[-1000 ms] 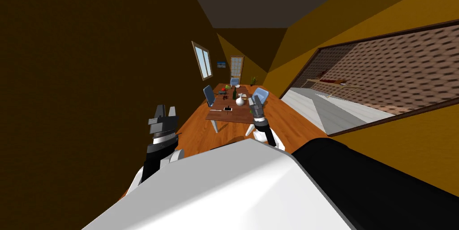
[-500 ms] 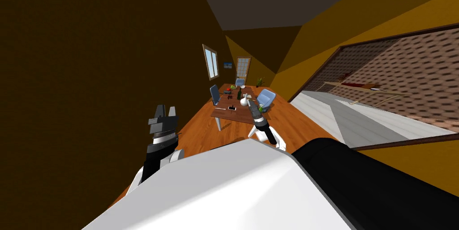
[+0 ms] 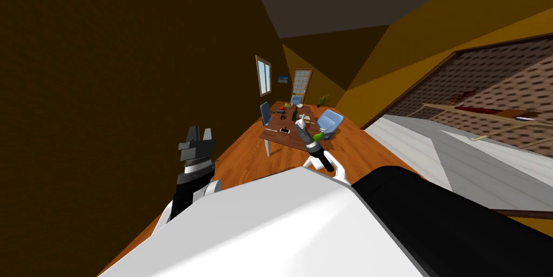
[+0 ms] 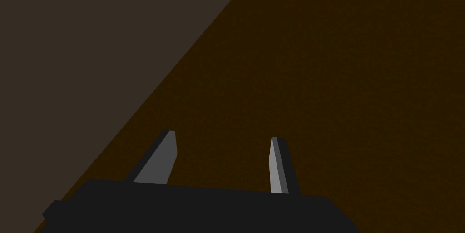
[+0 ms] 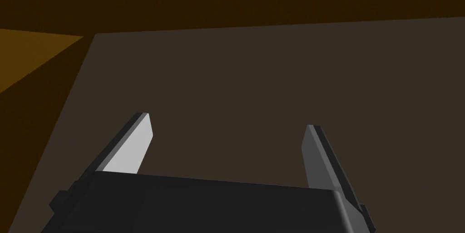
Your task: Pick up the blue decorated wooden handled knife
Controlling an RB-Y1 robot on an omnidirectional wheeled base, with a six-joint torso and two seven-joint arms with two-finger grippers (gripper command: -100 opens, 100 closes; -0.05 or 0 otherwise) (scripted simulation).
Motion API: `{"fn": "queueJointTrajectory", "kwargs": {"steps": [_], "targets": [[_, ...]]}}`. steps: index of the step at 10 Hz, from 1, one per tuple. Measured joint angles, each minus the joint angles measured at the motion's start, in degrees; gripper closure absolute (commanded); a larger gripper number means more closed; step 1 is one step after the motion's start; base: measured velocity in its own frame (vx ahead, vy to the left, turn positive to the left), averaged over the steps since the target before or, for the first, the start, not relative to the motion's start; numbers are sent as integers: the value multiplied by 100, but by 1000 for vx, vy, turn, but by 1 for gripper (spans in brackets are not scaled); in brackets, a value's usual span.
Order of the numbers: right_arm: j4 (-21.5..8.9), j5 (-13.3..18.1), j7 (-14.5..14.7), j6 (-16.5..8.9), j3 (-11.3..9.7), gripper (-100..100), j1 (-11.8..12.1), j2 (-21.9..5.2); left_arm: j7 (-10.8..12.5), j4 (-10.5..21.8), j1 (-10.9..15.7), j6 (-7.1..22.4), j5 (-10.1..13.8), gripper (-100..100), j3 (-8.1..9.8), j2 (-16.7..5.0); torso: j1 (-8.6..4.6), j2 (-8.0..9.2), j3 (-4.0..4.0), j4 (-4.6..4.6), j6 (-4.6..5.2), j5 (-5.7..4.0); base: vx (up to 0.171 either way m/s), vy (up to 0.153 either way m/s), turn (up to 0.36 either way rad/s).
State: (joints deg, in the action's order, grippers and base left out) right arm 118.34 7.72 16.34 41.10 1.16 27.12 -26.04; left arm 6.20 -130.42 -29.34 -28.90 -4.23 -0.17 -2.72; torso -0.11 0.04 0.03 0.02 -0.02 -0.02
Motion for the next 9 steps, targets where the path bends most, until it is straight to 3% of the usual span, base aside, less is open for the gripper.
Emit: {"fn": "queueJointTrajectory", "kwargs": {"steps": [3,9], "targets": [[-326,254,465,118,-25,-100,3,-308,0,0,-2,0,0,0,1,0,-7,-5,-3,-1,7,-2,-1,-16,257],[-1383,851,1412,234,-131,-100,-273,-1059,0,0,-2,0,0,0,2,-1,-16,-19,-11,-4,9,-4,21,-34,264]]}}
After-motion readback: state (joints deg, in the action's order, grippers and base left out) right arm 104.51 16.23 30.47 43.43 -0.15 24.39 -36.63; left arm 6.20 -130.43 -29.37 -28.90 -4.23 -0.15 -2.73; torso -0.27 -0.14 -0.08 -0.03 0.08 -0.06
